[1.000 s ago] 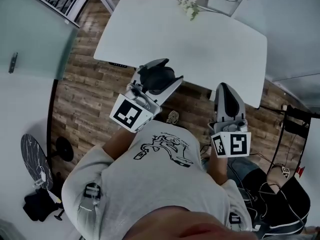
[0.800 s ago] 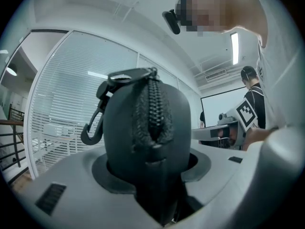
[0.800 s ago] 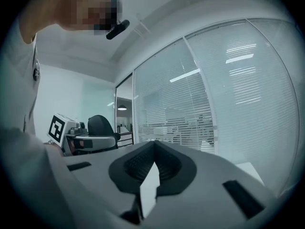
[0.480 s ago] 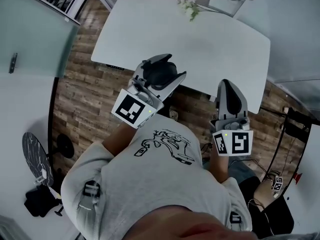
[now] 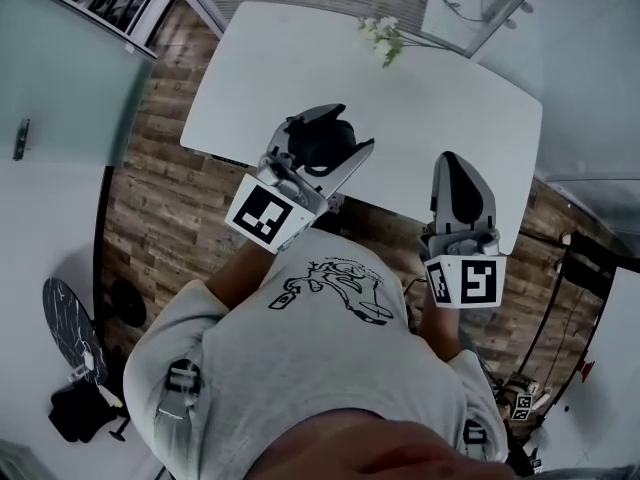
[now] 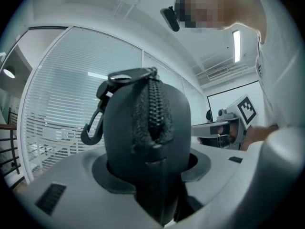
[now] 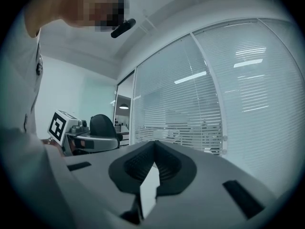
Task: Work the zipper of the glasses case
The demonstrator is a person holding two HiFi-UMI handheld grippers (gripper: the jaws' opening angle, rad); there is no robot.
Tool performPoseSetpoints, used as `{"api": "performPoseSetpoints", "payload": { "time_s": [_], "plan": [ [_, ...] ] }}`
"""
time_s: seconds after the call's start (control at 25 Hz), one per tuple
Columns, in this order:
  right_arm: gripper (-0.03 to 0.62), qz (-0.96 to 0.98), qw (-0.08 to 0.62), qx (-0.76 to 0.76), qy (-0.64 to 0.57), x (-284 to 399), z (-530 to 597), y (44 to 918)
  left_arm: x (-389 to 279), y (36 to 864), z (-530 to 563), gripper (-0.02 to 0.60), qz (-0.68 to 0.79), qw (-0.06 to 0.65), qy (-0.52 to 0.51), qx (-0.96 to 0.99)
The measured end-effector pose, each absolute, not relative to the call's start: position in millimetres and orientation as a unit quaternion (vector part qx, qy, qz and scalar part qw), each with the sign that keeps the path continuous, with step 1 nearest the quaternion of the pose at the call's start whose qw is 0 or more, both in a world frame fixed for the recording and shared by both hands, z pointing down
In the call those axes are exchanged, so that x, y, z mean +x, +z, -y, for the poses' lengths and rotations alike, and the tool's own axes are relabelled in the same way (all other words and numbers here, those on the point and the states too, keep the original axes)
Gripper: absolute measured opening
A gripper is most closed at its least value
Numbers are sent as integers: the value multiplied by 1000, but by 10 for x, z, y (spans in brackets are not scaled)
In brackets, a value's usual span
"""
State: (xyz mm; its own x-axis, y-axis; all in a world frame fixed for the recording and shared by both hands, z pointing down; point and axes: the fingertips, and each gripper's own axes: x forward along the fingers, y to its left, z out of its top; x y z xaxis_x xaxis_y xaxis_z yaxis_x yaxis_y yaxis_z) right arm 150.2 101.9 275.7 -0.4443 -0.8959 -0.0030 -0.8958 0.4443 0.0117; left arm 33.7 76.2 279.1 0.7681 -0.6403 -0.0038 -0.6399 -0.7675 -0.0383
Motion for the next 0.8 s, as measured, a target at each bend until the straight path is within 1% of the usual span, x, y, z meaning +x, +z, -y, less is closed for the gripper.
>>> {"api": "performPoseSetpoints", "payload": {
  "time_s": [0.48,0.8],
  "plan": [
    [5,837,13,547,-10,1283,0,2702,110,2781,280,229,-321,12,3,-947],
    [5,828,15,560,-5,1167,405,2787,57,2925,712,229,-298,5,-6,-955]
  ]
}}
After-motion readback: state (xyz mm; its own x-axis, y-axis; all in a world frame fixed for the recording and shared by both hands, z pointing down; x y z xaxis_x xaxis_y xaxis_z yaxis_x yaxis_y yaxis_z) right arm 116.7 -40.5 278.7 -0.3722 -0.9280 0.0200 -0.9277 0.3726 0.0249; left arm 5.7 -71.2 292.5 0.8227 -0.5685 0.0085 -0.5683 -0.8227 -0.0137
